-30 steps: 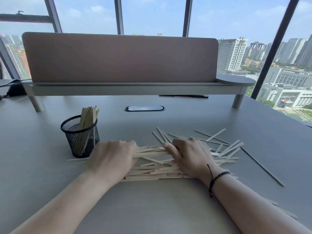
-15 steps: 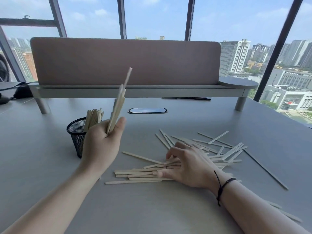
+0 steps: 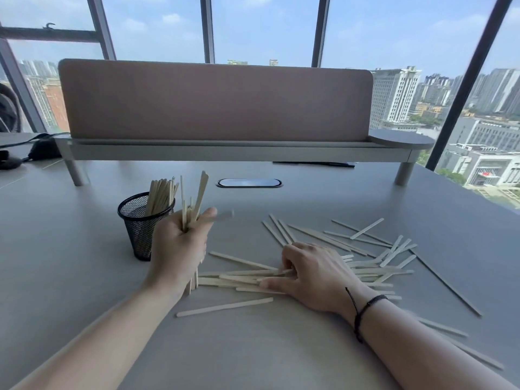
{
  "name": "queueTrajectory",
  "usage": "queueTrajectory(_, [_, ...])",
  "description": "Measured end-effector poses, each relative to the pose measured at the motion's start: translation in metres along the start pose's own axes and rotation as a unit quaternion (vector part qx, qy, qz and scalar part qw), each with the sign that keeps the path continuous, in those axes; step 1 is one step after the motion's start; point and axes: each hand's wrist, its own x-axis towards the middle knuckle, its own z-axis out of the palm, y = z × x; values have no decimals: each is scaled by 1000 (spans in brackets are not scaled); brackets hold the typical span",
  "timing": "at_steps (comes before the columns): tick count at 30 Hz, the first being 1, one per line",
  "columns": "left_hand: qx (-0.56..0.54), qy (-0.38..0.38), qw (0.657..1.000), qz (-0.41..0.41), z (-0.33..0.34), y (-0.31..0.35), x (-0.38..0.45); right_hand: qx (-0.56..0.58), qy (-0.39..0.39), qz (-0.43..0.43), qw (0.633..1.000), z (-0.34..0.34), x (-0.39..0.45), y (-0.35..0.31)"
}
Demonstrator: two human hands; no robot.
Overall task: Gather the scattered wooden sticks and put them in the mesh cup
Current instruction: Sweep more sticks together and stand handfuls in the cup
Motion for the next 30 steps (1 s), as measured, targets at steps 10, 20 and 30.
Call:
queueTrajectory(10, [18, 7, 1000, 17, 1, 2, -2, -10, 14, -7, 1000, -1, 0, -1])
queueTrajectory(20, [27, 1, 1000, -7, -1, -1, -3, -26, 149, -30, 988, -1, 5, 2])
queueTrajectory(30, [1, 13, 1000, 2, -2, 1, 0, -10, 201, -66, 977, -12, 7, -4])
